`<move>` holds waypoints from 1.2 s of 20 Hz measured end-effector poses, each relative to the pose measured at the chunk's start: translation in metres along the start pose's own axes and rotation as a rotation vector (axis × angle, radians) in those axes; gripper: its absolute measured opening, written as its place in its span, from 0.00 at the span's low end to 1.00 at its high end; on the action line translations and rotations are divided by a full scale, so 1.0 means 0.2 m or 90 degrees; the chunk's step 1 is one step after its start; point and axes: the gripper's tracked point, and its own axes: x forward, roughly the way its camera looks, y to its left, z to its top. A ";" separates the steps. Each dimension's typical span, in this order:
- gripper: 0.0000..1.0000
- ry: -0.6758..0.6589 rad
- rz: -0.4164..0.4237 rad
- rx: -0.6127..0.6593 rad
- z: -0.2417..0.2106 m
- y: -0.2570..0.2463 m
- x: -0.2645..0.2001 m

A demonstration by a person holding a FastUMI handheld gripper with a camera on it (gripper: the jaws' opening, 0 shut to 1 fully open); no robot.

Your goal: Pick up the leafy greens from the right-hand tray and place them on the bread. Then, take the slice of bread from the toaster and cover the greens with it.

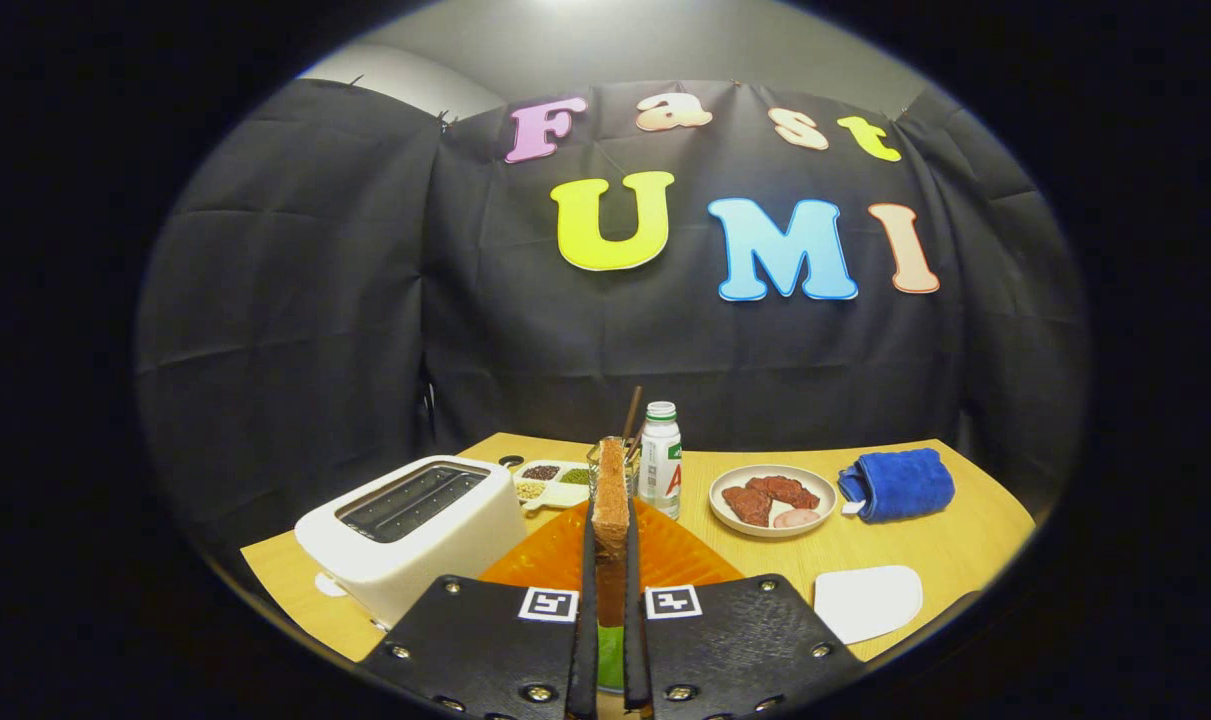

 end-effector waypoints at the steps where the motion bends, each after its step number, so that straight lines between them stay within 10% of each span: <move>1: 0.10 0.003 -0.005 0.003 -0.01 -0.02 0.00; 24: 0.11 0.085 0.040 0.019 -0.40 0.11 0.04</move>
